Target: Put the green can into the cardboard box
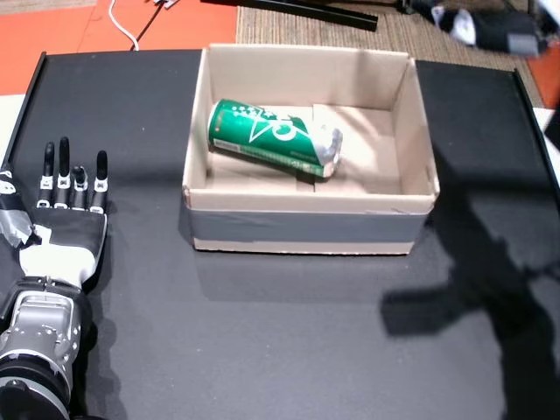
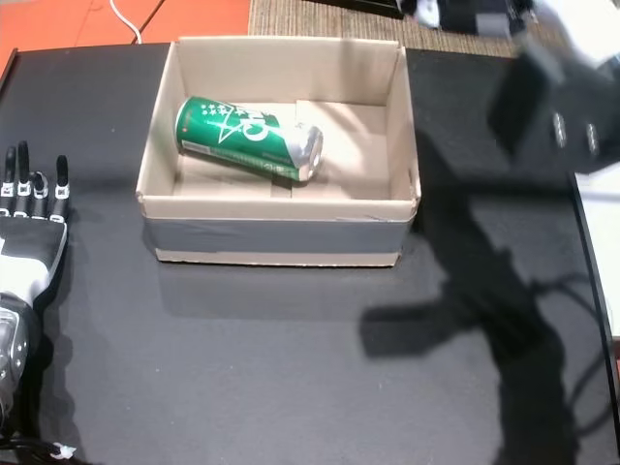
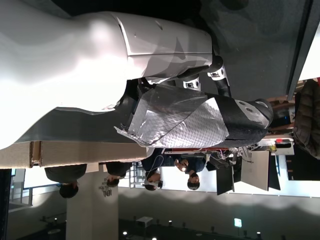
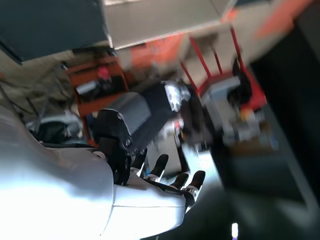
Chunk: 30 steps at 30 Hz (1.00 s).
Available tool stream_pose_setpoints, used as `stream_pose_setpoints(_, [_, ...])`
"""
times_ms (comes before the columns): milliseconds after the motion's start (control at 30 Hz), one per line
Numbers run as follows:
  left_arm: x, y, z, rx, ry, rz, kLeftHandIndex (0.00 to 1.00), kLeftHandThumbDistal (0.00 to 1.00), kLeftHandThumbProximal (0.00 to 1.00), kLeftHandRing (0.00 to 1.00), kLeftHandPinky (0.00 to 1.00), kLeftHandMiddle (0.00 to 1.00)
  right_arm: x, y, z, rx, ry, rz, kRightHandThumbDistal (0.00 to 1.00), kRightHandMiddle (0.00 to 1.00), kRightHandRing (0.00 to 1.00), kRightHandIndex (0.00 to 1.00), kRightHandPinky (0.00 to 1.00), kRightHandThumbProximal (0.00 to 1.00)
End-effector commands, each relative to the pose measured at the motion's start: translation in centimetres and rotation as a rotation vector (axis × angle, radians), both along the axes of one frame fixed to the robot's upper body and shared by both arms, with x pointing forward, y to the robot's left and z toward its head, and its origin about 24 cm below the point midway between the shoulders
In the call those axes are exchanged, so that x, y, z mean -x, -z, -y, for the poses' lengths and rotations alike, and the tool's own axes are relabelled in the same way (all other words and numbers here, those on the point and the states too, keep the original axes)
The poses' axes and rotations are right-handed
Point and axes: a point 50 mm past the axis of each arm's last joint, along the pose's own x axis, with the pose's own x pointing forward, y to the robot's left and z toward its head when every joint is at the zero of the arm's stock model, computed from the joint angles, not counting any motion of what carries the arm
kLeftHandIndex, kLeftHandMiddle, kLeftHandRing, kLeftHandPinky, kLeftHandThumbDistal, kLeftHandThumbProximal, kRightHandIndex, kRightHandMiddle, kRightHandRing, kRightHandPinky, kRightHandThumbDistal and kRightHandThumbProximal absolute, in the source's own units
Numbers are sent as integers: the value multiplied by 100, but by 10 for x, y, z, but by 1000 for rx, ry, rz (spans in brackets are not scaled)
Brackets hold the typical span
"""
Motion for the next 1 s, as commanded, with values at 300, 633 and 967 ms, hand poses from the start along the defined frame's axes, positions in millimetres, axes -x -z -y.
stream_pose_setpoints(300, [14, 20, -1, 9, 1, -89, 44, 67, 79, 45, 73, 22, 80, 105, 1, -347, -16, -192, 83, 87, 94, 75, 100, 24])
stream_pose_setpoints(633, [14, 18, -5, 3, -1, -76, 46, 66, 81, 45, 71, 23, 137, 170, 8, -428, 19, -350, 88, 84, 92, 70, 100, 14])
stream_pose_setpoints(967, [14, 16, -10, -12, 0, -62, 48, 63, 83, 46, 74, 25, 171, 218, -9, -489, 126, -319, 92, 81, 88, 68, 100, 23])
